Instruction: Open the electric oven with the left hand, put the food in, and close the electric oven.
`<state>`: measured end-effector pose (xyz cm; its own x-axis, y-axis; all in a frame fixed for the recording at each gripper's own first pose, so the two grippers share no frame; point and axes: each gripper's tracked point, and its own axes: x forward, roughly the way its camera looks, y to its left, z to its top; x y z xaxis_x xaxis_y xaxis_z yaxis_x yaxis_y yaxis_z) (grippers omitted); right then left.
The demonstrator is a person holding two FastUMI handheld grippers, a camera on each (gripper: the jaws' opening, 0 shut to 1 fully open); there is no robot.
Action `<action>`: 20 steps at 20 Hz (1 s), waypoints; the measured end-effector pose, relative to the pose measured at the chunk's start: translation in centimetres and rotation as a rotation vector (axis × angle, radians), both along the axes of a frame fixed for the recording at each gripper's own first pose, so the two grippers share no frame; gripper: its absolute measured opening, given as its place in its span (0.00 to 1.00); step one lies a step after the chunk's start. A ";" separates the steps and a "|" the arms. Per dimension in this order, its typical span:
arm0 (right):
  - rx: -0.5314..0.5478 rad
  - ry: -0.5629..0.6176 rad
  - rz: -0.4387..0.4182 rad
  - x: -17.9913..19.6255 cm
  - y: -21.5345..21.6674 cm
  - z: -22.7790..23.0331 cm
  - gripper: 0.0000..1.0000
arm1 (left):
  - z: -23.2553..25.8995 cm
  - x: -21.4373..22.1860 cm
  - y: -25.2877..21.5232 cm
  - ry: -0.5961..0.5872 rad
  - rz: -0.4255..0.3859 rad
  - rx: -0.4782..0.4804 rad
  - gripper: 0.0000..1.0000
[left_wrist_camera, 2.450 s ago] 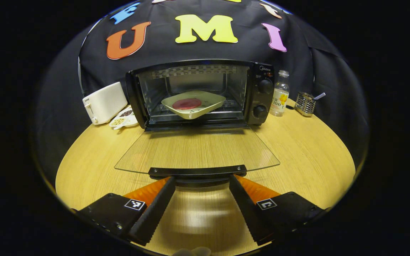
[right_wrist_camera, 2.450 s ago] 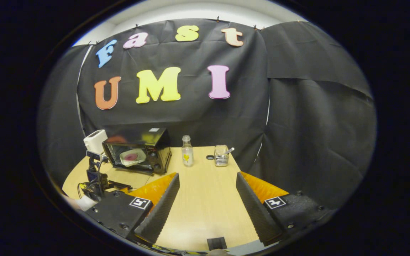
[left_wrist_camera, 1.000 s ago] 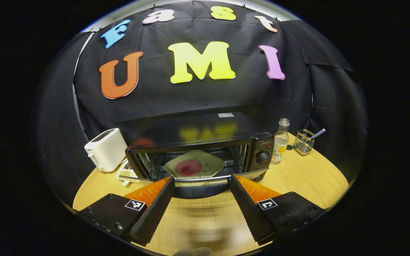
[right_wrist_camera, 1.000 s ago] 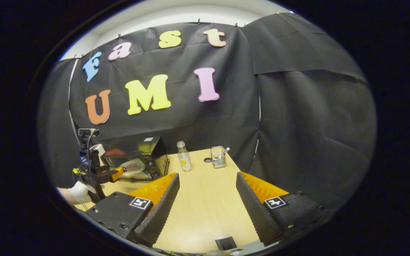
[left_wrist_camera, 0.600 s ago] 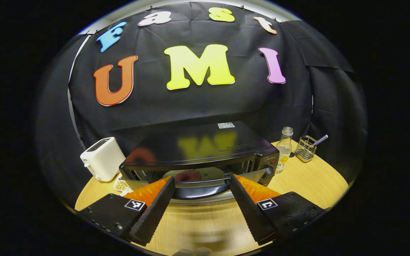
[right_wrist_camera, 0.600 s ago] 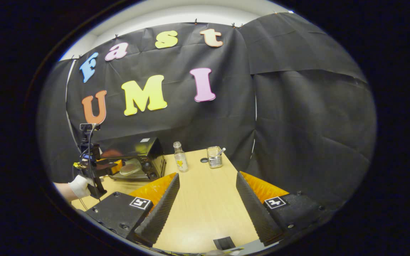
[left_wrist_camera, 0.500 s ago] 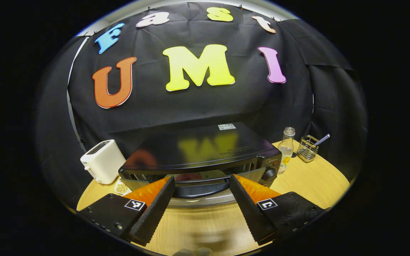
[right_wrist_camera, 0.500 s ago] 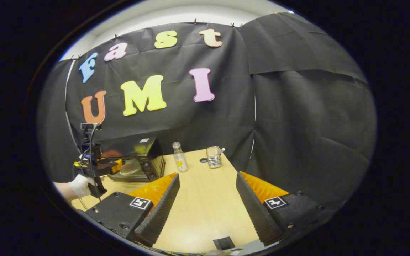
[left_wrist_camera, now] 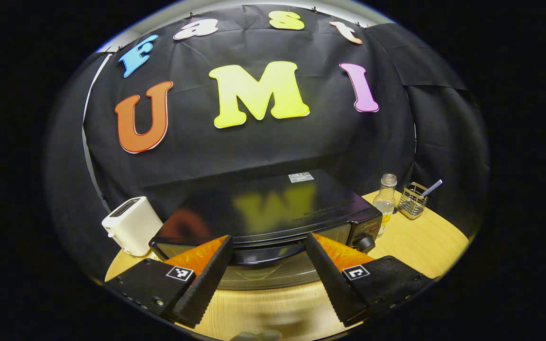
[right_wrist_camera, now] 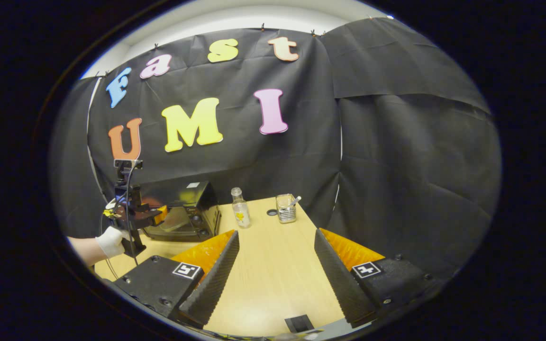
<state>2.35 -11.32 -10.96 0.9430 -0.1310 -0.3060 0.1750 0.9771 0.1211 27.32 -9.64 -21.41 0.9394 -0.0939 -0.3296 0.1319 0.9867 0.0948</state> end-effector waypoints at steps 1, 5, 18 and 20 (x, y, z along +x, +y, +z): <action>-0.001 0.001 0.003 -0.1 0.2 0.1 1.00 | 0.2 -0.2 0.3 -0.001 0.012 -0.007 0.98; -0.006 -0.008 0.014 -0.1 0.6 0.7 1.00 | 2.3 -2.2 0.6 -0.020 0.029 -0.060 0.97; -0.052 -0.199 0.173 -1.5 2.2 7.7 1.00 | 21.6 -22.0 2.5 -0.317 0.086 -0.134 0.96; -0.066 -0.212 0.197 -2.6 1.6 8.1 1.00 | 22.5 -24.5 2.7 -0.335 0.118 -0.118 0.96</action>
